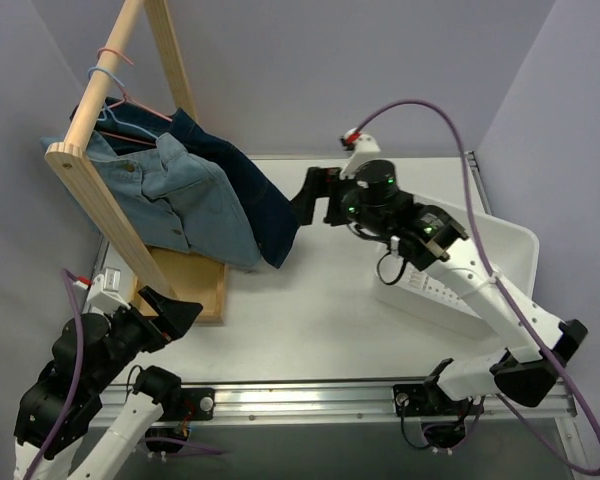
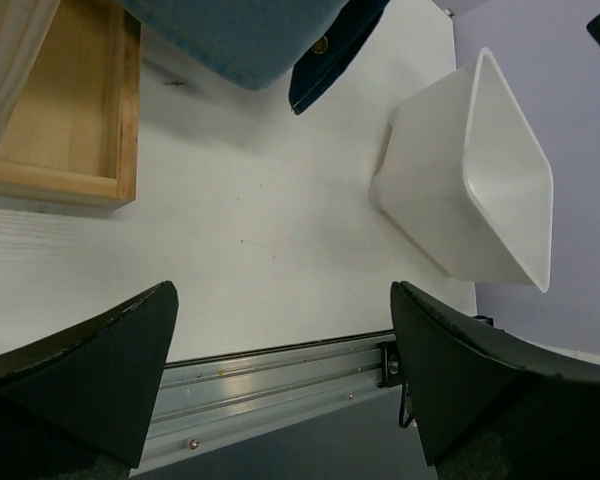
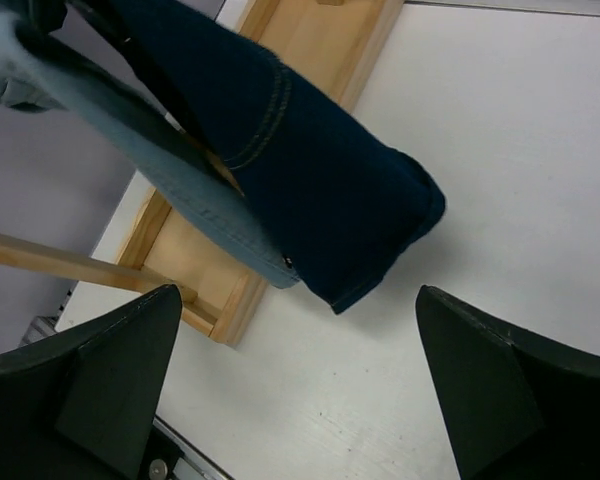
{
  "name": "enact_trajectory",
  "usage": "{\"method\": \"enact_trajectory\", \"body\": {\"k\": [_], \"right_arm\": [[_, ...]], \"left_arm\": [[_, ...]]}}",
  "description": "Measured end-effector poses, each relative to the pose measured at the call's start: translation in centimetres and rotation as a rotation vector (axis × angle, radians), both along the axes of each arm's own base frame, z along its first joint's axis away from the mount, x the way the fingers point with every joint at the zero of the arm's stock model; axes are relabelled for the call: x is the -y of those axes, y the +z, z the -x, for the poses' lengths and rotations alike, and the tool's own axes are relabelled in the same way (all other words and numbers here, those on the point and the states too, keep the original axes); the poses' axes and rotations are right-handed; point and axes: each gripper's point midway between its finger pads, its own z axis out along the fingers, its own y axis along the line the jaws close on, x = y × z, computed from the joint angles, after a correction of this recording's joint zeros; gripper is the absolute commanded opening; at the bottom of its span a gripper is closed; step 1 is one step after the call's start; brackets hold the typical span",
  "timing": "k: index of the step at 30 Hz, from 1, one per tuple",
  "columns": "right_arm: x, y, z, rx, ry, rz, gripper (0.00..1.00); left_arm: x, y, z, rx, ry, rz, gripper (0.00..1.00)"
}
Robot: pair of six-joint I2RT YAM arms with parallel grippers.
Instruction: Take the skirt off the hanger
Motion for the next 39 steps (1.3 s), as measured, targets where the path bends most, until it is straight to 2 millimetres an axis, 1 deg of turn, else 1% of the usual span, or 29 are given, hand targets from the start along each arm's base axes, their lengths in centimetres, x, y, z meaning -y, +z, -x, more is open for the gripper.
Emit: {"method": "enact_trajectory", "body": {"k": [2,3,7,9,12,14,16,18,20,22,25,29,32,36,39], "right_arm": [[-2.6,-0.4,0.3,0.023,0.038,0.038,0.98],[-3.5,-0.6,0.5,0.036,0.054,0.055,0.93],[-5.7,-1.0,0.0,0.091,0.079,0.092,0.9],[-6.6,-0.6,-0.2,0.119,0.093,0.101,0.86],[-8.3,0.9,-1.0,0.159,0.109,0.093,0.77],[-9.7,2.1,-1.7,0.185,0.12,0.081,0.77],[-10.9,2.6,-2.2,0.203,0.131,0.081,0.78],[-12.0,2.5,-2.6,0.215,0.153,0.095,0.8],[-13.0,1.9,-2.7,0.221,0.181,0.108,0.8],[-13.6,1.3,-2.8,0.22,0.2,0.122,0.79],[-14.5,1.0,-2.8,0.225,0.231,0.126,0.78],[-15.2,1.8,-2.6,0.245,0.259,0.104,0.74],[-15.7,2.9,-2.3,0.269,0.286,0.079,0.69],[-17.0,4.5,-2.4,0.308,0.328,0.052,0.66],[-18.0,4.2,-2.8,0.319,0.355,0.058,0.66]], "left_arm": [[-0.2,-0.3,0.3,-0.002,-0.004,-0.011,0.93],[-0.2,-0.4,0.4,-0.004,-0.006,-0.016,0.93],[-0.2,-0.8,0.7,-0.013,-0.02,-0.033,0.92],[-0.1,-0.8,0.8,-0.014,-0.034,-0.035,0.92],[0.3,-1.3,0.9,-0.028,-0.055,-0.033,0.92],[0.6,-1.7,1.0,-0.042,-0.07,-0.033,0.91],[0.9,-2.0,1.1,-0.053,-0.088,-0.029,0.91],[1.2,-2.2,1.3,-0.058,-0.108,-0.021,0.91],[1.6,-2.2,1.4,-0.061,-0.126,-0.013,0.91],[1.9,-2.3,1.4,-0.064,-0.143,-0.007,0.9],[2.2,-2.5,1.6,-0.066,-0.162,0.002,0.9],[2.3,-2.1,1.9,-0.045,-0.178,0.015,0.9],[2.5,-1.8,1.9,-0.03,-0.188,0.023,0.9],[2.8,-1.6,2.0,-0.024,-0.205,0.031,0.9],[3.0,-1.9,2.0,-0.03,-0.212,0.033,0.9]]}}
